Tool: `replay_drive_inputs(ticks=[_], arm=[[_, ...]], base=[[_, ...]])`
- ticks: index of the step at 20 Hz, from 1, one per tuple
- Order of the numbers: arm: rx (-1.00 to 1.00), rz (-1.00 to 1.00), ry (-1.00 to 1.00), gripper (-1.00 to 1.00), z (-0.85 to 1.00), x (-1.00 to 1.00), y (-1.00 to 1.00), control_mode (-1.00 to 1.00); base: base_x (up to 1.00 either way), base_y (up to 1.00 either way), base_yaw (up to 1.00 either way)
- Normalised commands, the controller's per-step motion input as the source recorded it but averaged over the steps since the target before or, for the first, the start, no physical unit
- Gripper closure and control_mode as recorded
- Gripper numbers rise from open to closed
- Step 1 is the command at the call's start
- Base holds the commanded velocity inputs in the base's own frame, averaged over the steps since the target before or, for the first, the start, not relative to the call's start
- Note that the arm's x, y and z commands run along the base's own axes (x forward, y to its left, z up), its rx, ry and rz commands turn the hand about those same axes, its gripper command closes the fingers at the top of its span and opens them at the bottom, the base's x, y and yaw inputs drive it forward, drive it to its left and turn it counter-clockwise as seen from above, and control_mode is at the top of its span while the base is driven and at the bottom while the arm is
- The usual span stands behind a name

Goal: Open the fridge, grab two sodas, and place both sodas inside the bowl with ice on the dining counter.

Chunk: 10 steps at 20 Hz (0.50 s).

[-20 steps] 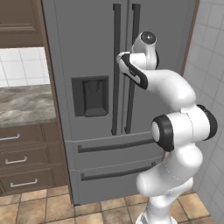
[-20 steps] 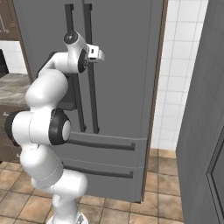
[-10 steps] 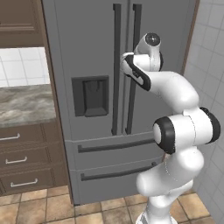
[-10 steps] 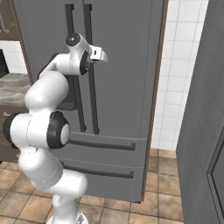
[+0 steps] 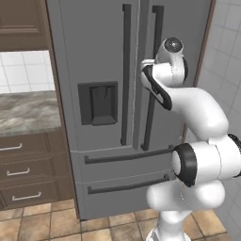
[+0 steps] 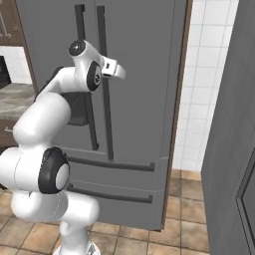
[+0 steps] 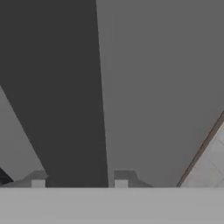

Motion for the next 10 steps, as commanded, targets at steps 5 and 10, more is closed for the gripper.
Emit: replay_drive_inputs(ticks=[5, 10], arm=[[0.04, -0.22, 0.03, 1.0, 0.16, -0.77, -0.95, -1.0], [0.0, -0.2, 0.07, 1.0, 0.21, -0.72, -0.96, -1.0]], base=[[0.0, 0.0, 0.0], [0.0, 0.0, 0.0]])
